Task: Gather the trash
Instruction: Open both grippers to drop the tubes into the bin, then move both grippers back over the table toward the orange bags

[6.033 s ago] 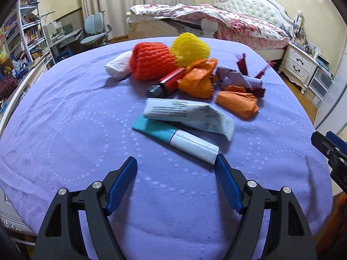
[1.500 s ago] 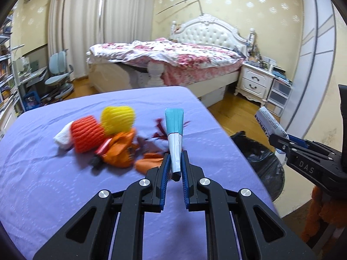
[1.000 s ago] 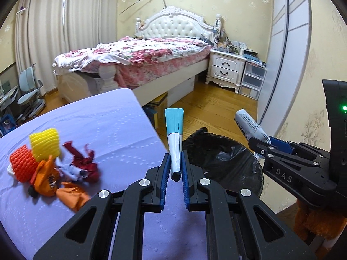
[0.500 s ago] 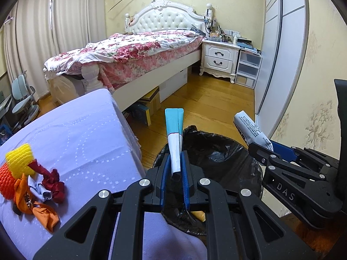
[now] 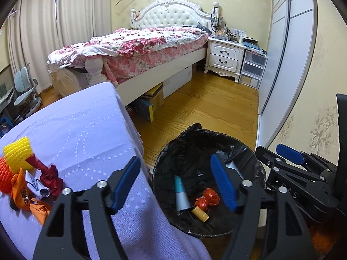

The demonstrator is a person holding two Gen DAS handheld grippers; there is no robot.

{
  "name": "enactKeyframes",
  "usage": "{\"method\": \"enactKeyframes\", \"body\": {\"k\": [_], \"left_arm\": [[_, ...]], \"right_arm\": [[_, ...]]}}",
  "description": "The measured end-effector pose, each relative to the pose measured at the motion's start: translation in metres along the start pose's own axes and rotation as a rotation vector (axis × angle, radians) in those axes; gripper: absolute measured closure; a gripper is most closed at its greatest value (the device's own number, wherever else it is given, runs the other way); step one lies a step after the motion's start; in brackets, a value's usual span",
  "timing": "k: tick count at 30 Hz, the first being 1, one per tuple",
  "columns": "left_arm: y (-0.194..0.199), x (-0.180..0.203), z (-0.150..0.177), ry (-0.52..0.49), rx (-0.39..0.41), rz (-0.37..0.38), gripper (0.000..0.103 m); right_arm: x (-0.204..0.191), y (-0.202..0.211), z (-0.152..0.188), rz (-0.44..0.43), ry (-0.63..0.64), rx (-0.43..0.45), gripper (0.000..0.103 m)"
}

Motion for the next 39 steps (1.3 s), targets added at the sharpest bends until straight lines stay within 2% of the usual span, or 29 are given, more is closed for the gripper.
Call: {"method": "enactKeyframes", "body": {"k": [6,13,23,31,39], "left_arm": [[0.010,-0.012,0.003,0.000,0.005,-0.047,0.030],[0.030,-0.039,0.006,0.012,0.012,-0.096,0.030],[0.069,-0.108,0.025,0.076,0.003,-0.227,0.030],[0.100,-0.166,0.049,0.142,-0.015,-0.347,0.030],[0.122,-0.208,0.065,0.177,-0.026,-0.426,0.030]], "right_arm": [[0.000,0.003,0.003,0.007,0.001,0.000,0.047],[-0.022,0.015,0.005,-0.035,0.026,0.000,0.045],[-0.088,0.032,0.015,-0.153,0.102,-0.015,0.045],[-0.152,0.049,0.026,-0.281,0.176,-0.036,0.045],[-0.211,0.059,0.040,-0.393,0.256,-0.067,0.045]]}}
Point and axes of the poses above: each gripper's, at about its wrist camera, not at the fingertips, and y roughly against the way its jaws point, x to its right, z to its underside, the point moved 7 cm from there along -y, roughly the way its jaws point, and after that the axes turned 15 degrees about x, right-handed, at the moved point
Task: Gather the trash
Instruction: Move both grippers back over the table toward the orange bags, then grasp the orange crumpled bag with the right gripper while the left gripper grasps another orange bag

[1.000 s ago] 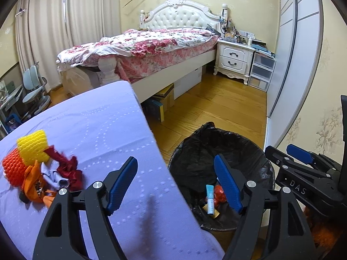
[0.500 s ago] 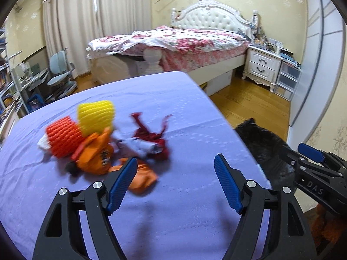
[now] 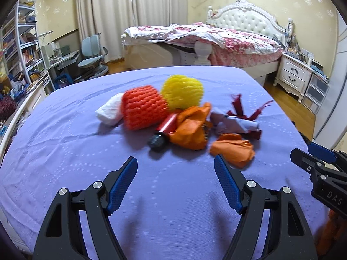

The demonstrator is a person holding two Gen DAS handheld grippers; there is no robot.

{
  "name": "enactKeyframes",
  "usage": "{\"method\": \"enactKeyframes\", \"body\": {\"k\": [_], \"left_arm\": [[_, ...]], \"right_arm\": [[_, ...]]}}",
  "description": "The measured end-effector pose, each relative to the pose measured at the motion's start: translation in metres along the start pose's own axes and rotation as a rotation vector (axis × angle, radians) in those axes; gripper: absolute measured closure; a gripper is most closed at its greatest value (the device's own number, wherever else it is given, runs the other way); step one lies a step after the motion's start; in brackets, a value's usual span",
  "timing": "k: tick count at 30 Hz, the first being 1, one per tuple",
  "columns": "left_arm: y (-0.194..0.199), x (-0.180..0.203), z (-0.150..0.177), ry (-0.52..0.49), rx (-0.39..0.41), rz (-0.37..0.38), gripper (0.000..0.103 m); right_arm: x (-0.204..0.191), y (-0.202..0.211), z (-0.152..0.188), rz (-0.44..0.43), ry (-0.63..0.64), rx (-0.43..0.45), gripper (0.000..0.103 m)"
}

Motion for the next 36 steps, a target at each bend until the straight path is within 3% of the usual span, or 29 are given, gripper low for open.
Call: {"method": "enactKeyframes", "body": {"k": [8,16,19,21,36], "left_arm": [[-0.003,-0.041,0.009,0.038,-0.028,-0.063,0.030],[-0.001,-0.064,0.014,0.077,-0.044,-0.077,0.030],[-0.002,-0.064,0.014,0.079,-0.049,-0.074,0.030],[-0.002,-0.064,0.015,0.074,-0.047,-0.071,0.030],[-0.008,-0.054,0.011,0.051,-0.048,-0.040,0.030]], "right_arm": [[-0.051,-0.017,0.006,-0.083,0.084,-0.047,0.045],[-0.084,-0.035,0.003,-0.126,0.127,-0.074,0.046],[-0.092,-0.041,0.004,-0.131,0.147,-0.091,0.052],[-0.094,-0.044,0.005,-0.130,0.155,-0.106,0.061],[-0.075,-0.021,0.015,-0.097,0.139,-0.102,0.065]]}}
Point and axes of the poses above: each gripper's, at about its wrist camera, not at the fingertips, and y roughly against the way its jaws point, x to its right, z to its underside, the point moved 7 cm from there along -y, roughly the way its jaws point, and after that the axes turned 15 degrees about x, right-handed, at the moved point
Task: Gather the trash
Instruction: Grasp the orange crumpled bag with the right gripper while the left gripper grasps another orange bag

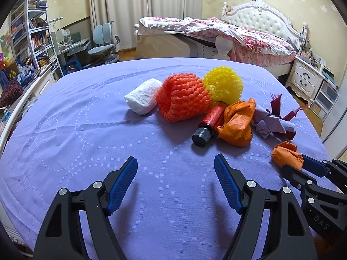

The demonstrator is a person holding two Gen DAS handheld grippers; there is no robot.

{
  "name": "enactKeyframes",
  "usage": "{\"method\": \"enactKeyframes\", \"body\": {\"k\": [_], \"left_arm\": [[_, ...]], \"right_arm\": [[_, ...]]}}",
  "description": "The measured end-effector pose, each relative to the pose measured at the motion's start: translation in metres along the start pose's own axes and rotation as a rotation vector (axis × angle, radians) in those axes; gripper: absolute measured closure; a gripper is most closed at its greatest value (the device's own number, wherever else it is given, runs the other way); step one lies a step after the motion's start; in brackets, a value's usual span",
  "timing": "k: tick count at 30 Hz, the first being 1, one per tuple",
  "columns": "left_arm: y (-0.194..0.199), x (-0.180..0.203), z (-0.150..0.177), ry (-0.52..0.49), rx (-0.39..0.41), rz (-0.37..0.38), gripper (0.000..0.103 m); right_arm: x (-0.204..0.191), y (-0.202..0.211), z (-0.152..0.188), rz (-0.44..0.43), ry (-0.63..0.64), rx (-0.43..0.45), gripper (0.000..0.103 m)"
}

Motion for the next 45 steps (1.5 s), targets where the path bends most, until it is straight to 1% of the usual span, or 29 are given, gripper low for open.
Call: {"method": "enactKeyframes", "body": {"k": [7,15,22,25,27,31,32,33,39,45], "left_arm": [[-0.003,0.019,-0.003,-0.022,0.005,0.034,0.030],[-0.009,0.044,-0.008,-0.047,0.008,0.074,0.030],[-0.021,0.063,-0.014,-0.066,0.003,0.094,0.030],[-0.027,0.068,-0.016,-0.071,-0.005,0.099,0.034],[-0.030,0.071,-0.016,-0.075,-0.015,0.102,0.039],[-0.035,0.074,-0.015,-0.076,-0.028,0.099,0.046],[-0.036,0.073,-0.015,-0.073,-0.034,0.103,0.050],[-0.037,0.074,-0.014,-0.072,-0.041,0.107,0.051],[-0.034,0.074,-0.014,-0.069,-0.037,0.121,0.052],[-0.020,0.070,-0.010,-0.057,-0.016,0.132,0.053]], "right_arm": [[0.025,-0.003,-0.003,0.062,-0.036,0.010,0.065],[0.046,-0.010,-0.008,0.083,-0.071,0.017,0.065],[0.060,-0.014,-0.012,0.086,-0.089,0.020,0.065],[0.063,-0.016,-0.013,0.082,-0.092,0.021,0.065],[0.064,-0.016,-0.013,0.078,-0.094,0.022,0.065],[0.064,-0.018,-0.014,0.072,-0.101,0.024,0.065],[0.065,-0.018,-0.014,0.071,-0.101,0.025,0.065],[0.064,-0.017,-0.014,0.071,-0.101,0.025,0.065],[0.064,-0.017,-0.014,0.069,-0.103,0.025,0.065],[0.063,-0.017,-0.014,0.069,-0.103,0.024,0.065]]}}
Point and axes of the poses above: each gripper's, at about its wrist camera, not at the fingertips, and y roughly against the way its jaws point, x to its right, z to its underside, the point moved 7 cm from there along -y, roughly the way its jaws point, and after that the axes turned 15 degrees about x, right-handed, at the moved point
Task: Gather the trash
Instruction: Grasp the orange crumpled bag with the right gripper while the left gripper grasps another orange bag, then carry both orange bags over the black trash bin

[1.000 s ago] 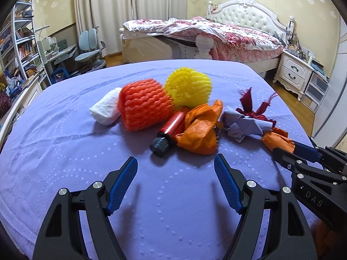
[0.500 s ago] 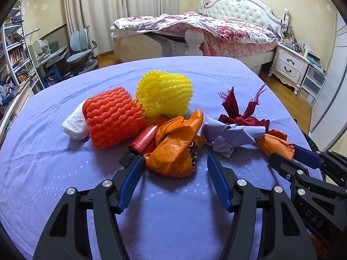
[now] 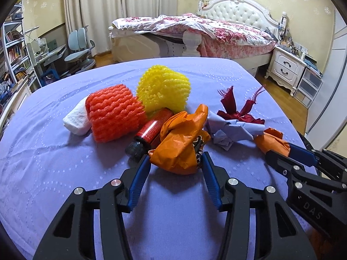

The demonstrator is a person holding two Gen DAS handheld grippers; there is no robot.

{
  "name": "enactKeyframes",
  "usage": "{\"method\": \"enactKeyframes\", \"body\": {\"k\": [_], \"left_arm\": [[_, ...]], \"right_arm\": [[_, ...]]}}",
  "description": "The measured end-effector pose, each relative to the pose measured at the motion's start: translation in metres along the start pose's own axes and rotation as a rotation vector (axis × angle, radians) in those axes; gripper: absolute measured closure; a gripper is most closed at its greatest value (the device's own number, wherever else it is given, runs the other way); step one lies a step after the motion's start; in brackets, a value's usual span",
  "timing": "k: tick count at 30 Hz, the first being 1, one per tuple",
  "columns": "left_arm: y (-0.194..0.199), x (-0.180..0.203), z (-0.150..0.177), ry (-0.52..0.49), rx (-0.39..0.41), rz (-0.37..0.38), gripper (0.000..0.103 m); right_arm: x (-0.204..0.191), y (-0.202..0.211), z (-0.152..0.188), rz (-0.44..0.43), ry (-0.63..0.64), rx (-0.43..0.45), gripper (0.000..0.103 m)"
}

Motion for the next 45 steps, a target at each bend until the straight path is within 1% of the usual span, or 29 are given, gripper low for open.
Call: {"method": "enactKeyframes", "body": {"k": [8,17,25,30,32,36,39,45], "left_arm": [[0.019,-0.003,0.008,0.005,0.017,0.000,0.053],[0.027,0.000,0.008,0.007,0.041,-0.004,0.053],[0.037,0.016,0.003,0.004,0.069,0.032,0.053],[0.041,0.038,-0.005,-0.015,0.088,0.081,0.053],[0.042,0.050,-0.007,-0.024,0.094,0.103,0.053],[0.041,0.079,-0.014,-0.038,0.105,0.163,0.053],[0.040,0.104,-0.021,-0.068,0.125,0.204,0.053],[0.031,0.148,-0.025,-0.106,0.126,0.273,0.053]], "right_arm": [[-0.001,0.005,0.003,0.001,0.006,0.002,0.065],[-0.001,0.026,0.008,0.008,-0.003,0.034,0.065],[0.011,0.046,0.008,0.033,-0.029,0.061,0.065],[0.032,0.060,0.003,0.078,-0.054,0.095,0.065],[0.045,0.066,0.001,0.109,-0.061,0.108,0.065],[0.071,0.075,0.000,0.163,-0.089,0.125,0.065],[0.093,0.083,0.000,0.204,-0.113,0.135,0.065],[0.132,0.091,0.003,0.271,-0.156,0.149,0.065]]}}
Point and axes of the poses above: each gripper's, at about its wrist camera, not at the fingertips, and y roughly against the way its jaws point, x to its right, z to its underside, the point moved 7 cm from there along -y, roughly the way its jaws point, and after that the axes turned 15 degrees about x, right-handed, at the moved point
